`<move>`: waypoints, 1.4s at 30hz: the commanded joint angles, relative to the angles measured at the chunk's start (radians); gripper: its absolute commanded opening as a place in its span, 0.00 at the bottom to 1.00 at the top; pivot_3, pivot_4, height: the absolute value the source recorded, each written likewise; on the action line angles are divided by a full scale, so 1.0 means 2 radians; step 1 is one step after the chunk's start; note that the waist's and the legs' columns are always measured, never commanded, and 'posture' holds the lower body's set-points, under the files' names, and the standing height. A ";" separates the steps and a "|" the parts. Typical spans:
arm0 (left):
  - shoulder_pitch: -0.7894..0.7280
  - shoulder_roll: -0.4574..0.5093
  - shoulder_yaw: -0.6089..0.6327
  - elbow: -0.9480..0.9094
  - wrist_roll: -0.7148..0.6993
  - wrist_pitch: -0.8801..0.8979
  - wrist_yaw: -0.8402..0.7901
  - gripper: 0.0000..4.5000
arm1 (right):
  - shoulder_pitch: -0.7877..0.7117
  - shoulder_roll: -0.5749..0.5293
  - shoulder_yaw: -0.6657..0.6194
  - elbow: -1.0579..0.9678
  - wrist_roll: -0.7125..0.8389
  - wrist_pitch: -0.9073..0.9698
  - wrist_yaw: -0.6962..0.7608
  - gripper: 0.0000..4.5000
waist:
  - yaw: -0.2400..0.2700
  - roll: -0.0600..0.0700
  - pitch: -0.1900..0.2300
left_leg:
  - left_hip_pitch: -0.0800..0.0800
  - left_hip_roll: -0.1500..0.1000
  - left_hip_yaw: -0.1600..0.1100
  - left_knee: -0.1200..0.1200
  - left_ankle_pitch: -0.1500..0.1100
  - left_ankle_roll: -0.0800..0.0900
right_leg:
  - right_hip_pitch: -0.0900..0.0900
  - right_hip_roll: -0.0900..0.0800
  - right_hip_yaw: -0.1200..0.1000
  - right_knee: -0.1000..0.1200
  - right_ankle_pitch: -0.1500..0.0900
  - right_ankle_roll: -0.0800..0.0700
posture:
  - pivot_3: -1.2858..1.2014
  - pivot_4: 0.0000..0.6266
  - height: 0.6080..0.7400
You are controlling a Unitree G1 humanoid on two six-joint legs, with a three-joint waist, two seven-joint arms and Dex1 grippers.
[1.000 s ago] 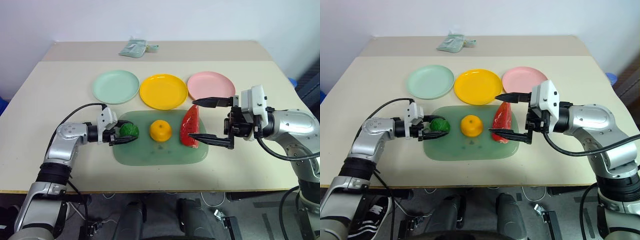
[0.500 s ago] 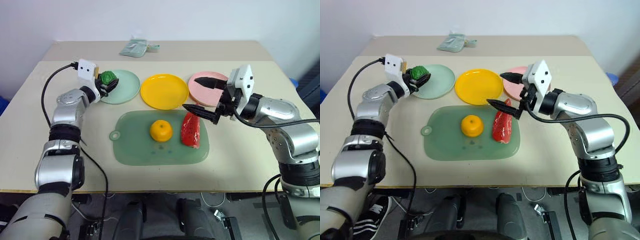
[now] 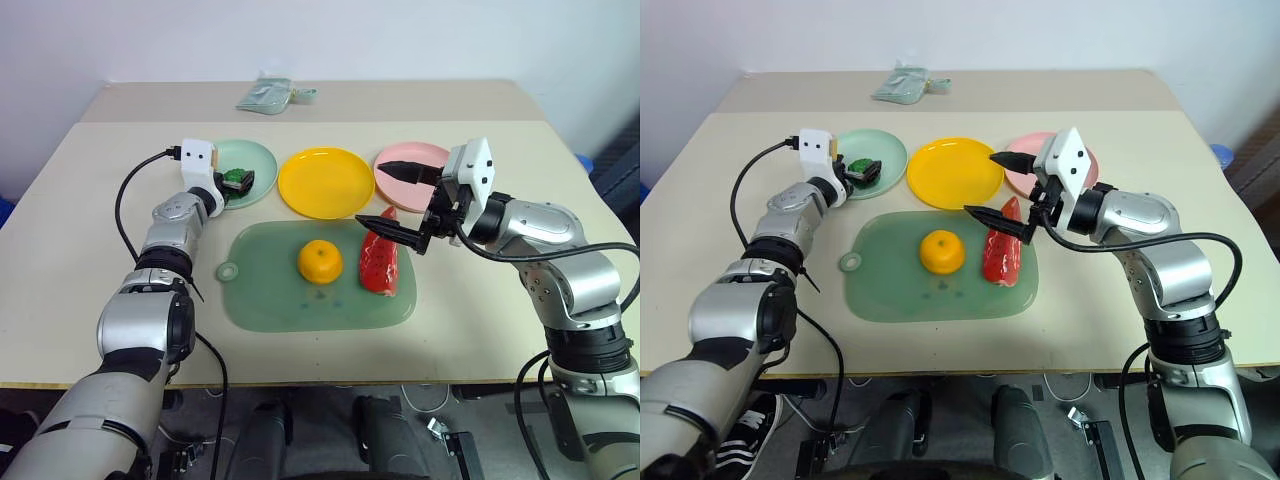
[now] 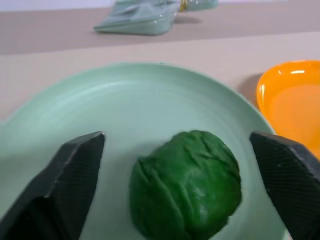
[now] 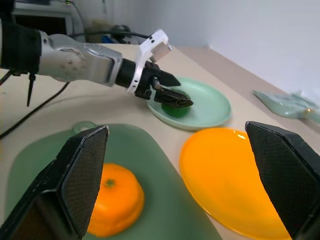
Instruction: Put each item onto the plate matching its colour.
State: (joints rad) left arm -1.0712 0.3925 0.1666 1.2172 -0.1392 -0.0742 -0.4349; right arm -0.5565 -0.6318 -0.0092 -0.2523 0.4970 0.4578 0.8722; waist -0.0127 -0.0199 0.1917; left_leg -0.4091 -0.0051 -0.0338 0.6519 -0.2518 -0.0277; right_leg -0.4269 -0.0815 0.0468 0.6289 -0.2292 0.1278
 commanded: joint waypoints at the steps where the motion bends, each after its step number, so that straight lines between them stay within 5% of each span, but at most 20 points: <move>1: -0.014 0.006 0.010 -0.038 -0.019 -0.006 -0.072 0.99 | 0.002 -0.005 -0.025 -0.022 0.026 0.009 0.006 1.00 | 0.001 0.000 0.000 | 0.000 0.000 0.000 0.000 0.000 0.000 | 0.000 0.000 0.000 0.000 0.000 0.000 | 0.52 0.24 1.00; 7: 0.109 0.020 -0.068 -0.334 -0.097 0.093 -0.356 0.99 | 0.005 -0.007 -0.051 -0.036 0.082 0.037 0.020 1.00 | -0.004 0.000 0.000 | 0.000 0.000 0.000 0.000 0.000 0.000 | 0.000 0.000 0.000 0.000 0.000 0.000 | 0.52 0.24 1.00; 13: 0.180 0.041 -0.142 -0.478 -0.104 0.174 -0.429 0.99 | 0.026 -0.032 -0.037 -0.052 0.102 0.061 0.066 1.00 | -0.001 0.000 0.000 | 0.001 0.001 0.000 0.000 0.000 0.000 | 0.000 0.001 0.001 0.000 0.000 0.000 | 0.52 0.24 1.00; 28: 0.175 -0.019 -0.231 -0.384 0.028 0.047 -0.368 0.99 | 0.053 -0.064 -0.045 -0.085 0.114 0.071 0.077 1.00 | 0.001 0.000 0.000 | 0.001 0.000 0.000 0.001 0.000 0.000 | 0.001 0.000 0.001 0.000 0.000 0.000 | 0.52 0.24 1.00; 29: 0.176 -0.019 -0.231 -0.383 0.025 0.055 -0.372 0.88 | 0.053 -0.064 -0.044 -0.084 0.112 0.071 0.075 1.00 | 0.001 0.000 0.000 | 0.001 0.000 0.000 0.001 0.000 0.000 | 0.001 0.000 0.001 0.000 0.000 0.000 | 0.52 0.24 1.00; 32: 0.175 -0.027 -0.216 -0.386 0.017 0.043 -0.356 0.75 | 0.050 -0.064 -0.043 -0.083 0.111 0.070 0.072 1.00 | 0.001 0.000 0.000 | 0.001 0.000 0.000 0.001 0.000 0.000 | 0.001 0.000 0.001 0.000 0.000 0.000 | 0.52 0.24 1.00; 38: 0.115 -0.067 -0.145 -0.345 -0.023 0.076 -0.273 0.75 | 0.039 -0.052 -0.041 -0.070 0.099 0.055 0.055 1.00 | 0.002 0.000 0.000 | 0.000 0.000 0.000 0.001 0.000 0.000 | 0.001 0.000 0.000 0.000 0.000 0.000 | 0.52 0.24 1.00; 42: 0.025 -0.100 -0.078 -0.243 -0.025 0.047 -0.135 0.75 | 0.012 -0.032 -0.036 -0.032 0.058 0.023 0.023 1.00 | 0.002 0.000 0.000 | 0.000 0.000 0.000 0.002 0.000 0.000 | 0.001 0.000 0.000 0.000 0.000 0.000 | 0.52 0.24 1.00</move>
State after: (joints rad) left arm -0.9756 0.1942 -0.0494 0.6946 -0.1718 0.0557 -0.8044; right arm -0.5068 -0.7029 -0.0631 -0.3274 0.6437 0.5449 0.9433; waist -0.0080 -0.0200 0.1918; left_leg -0.4099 -0.0048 -0.0346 0.6571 -0.2520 -0.0273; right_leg -0.4251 -0.0812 0.0470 0.6294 -0.2288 0.1283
